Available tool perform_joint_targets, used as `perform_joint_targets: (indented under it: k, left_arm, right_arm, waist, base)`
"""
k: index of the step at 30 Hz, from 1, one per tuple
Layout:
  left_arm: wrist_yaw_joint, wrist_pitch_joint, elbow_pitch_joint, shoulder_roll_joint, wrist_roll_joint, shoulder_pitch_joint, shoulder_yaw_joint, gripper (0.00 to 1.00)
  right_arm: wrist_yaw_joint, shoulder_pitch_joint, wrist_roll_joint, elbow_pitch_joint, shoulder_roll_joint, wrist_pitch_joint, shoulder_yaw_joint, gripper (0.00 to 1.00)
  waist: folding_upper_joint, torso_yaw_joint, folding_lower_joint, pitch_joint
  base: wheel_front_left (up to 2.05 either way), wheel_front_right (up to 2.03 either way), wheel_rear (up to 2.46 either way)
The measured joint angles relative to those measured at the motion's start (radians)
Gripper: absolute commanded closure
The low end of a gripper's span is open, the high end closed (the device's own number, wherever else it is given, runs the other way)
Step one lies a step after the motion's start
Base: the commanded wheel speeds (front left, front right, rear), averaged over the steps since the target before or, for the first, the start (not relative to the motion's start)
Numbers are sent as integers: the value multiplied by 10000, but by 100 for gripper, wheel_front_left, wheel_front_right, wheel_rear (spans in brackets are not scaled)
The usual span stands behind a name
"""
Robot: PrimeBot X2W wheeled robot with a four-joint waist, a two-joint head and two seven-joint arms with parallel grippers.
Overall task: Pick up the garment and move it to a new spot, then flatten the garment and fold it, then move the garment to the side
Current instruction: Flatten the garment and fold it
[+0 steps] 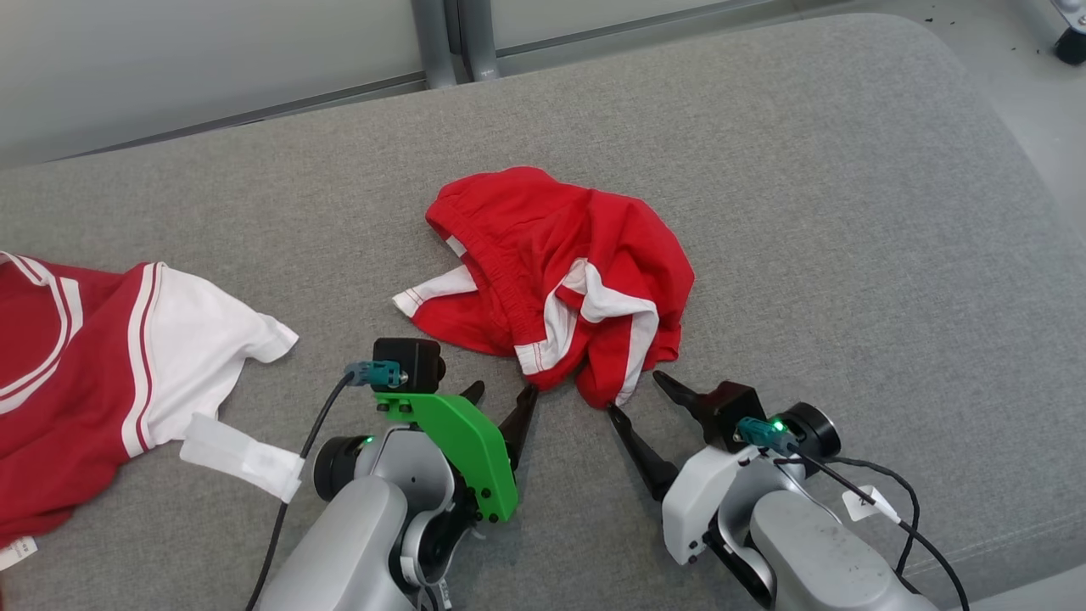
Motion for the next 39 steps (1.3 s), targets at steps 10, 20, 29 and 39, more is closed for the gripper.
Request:
perform_joint_targets:
  k: [10, 20, 29, 39]
  left_arm:
    - [-23, -10, 217, -117, -324, -128, -84, 0]
    - [-46, -98, 596, -176, -535, -297, -77, 0]
    - [12, -224, 888, -267, -1009, -623, -228, 0]
    - [77, -646, 1442, -293, -1946, -803, -297, 91]
  right_arm:
    - [0, -284, 499, 589, 63, -19, 604, 0]
    - [0, -485, 685, 922, 79, -63, 880, 0]
    - [0, -787, 1279, 786, 92, -73, 1367, 0]
    - [0, -946, 1609, 619, 96, -73, 1684, 0]
  waist:
    - [0, -64, 0, -80]
    - [0, -176, 0, -230]
    - [0, -203, 0, -205]
    - [0, -443, 0, -75]
  base:
    - [0, 0, 0]
    - [0, 0, 0]
    - [0, 0, 0]
    - [0, 0, 0]
